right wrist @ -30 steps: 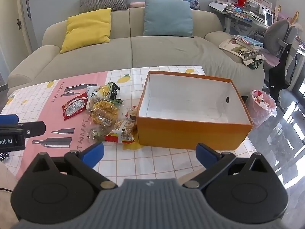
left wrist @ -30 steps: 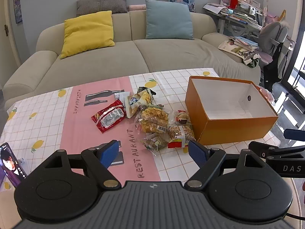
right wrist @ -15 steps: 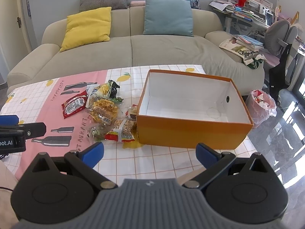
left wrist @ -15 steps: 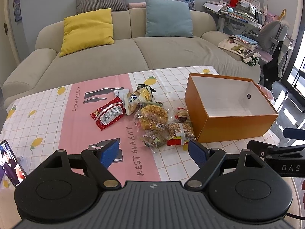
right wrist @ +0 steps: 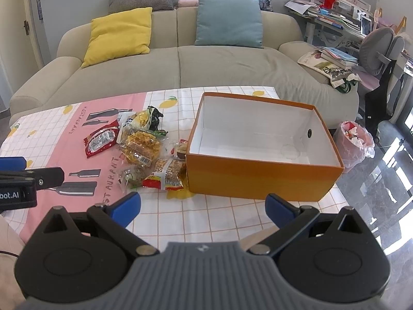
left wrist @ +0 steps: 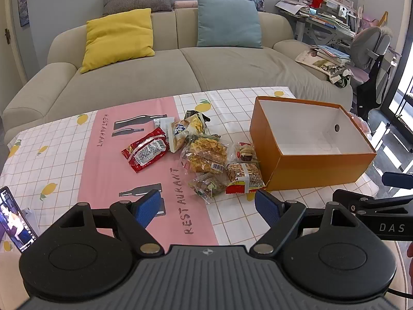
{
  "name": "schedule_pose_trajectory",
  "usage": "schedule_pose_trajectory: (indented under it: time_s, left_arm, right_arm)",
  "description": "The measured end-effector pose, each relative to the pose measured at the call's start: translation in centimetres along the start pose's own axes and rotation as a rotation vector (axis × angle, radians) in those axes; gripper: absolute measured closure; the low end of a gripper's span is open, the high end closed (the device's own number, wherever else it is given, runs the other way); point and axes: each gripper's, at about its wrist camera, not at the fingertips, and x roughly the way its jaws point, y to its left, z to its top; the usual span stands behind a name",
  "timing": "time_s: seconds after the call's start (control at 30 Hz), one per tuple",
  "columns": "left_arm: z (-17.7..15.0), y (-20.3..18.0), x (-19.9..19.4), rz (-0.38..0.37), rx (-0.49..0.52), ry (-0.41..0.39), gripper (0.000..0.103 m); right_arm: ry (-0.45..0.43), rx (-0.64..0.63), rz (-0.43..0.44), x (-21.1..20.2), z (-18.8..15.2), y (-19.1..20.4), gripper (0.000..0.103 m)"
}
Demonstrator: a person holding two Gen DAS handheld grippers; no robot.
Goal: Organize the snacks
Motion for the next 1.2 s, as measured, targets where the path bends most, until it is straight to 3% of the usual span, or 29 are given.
schedule_pose_trajectory:
  time_s: [1.2]
  left_arm:
    - [-0.54, -0.27, 0.17, -0.002, -0.001, 0.004, 0.006]
  right_arm:
    - [0.010, -0.005, -0.003, 0.08, -0.13, 0.20, 0.003]
